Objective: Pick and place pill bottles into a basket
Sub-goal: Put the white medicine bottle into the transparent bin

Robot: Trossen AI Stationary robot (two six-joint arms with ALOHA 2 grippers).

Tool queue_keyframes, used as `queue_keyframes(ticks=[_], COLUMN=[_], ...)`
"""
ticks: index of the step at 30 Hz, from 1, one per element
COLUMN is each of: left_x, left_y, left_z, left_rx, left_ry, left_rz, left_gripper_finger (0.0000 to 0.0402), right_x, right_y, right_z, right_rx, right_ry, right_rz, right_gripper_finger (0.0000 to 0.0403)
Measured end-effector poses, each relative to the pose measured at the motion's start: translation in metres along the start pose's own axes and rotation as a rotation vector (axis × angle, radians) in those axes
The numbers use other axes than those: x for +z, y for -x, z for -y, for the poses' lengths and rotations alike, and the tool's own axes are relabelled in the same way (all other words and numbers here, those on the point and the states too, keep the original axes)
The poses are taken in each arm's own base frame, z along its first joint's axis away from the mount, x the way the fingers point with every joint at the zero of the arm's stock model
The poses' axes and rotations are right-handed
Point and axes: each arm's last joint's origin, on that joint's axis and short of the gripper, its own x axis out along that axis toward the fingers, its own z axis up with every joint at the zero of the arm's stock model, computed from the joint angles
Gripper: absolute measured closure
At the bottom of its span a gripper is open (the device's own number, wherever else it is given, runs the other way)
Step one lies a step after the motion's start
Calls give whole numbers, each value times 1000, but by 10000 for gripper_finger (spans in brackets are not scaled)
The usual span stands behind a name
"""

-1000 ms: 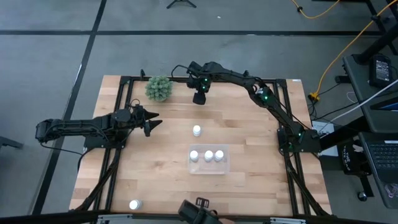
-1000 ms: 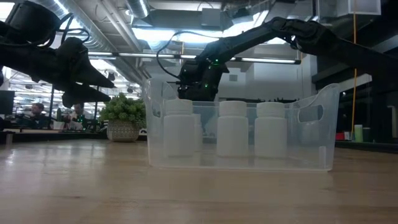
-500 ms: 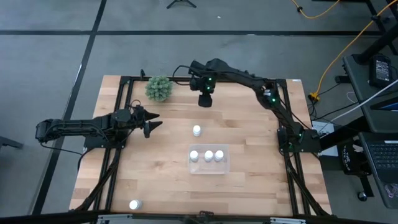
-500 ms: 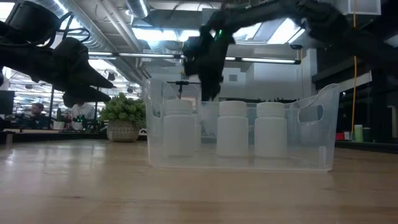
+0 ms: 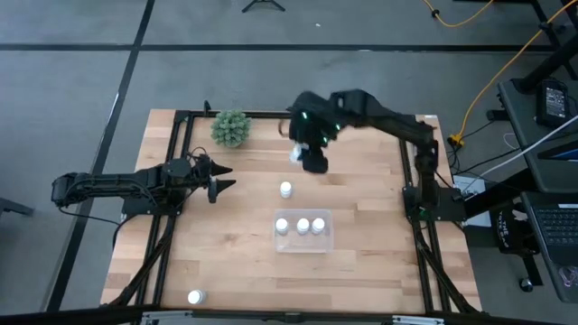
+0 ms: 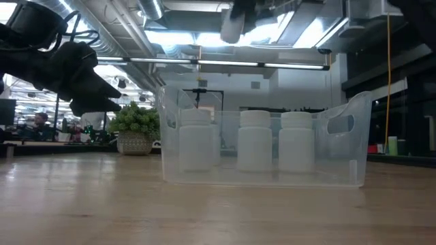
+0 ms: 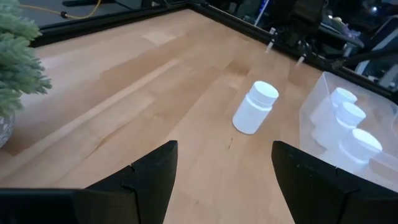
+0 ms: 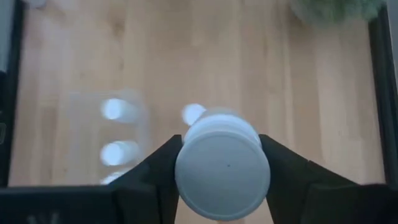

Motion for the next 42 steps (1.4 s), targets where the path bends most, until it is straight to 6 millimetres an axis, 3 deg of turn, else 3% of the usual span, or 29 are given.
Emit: queue_keyframes(ticks=[4, 13, 20, 25, 31, 42], left_x=[-1, -2, -2, -2, -2, -2], left_y=[0, 0, 0, 0, 0, 0], left_z=[0, 2, 3, 3, 3, 3], left_rx=[-19, -87, -97, -97, -97, -98], left_ry=[-24, -48, -52, -52, -59, -59], left_rz=[-14, -47, -49, -49, -49, -49], left_gripper_finger=[148, 148, 148, 148, 148, 148], right_x=[0, -16, -45, -70, -93, -138], right_y=[8, -2, -36, -81, -129, -183], right_z=[-51, -161, -211, -229, -231, -219], right_rx=[-45, -119, -133, -148, -126, -122], right_ry=[19, 9, -84, -98, -122, -168], right_rz=[14, 10, -77, -141, -161, -285], right_gripper_finger=[232, 231, 231, 231, 231, 229])
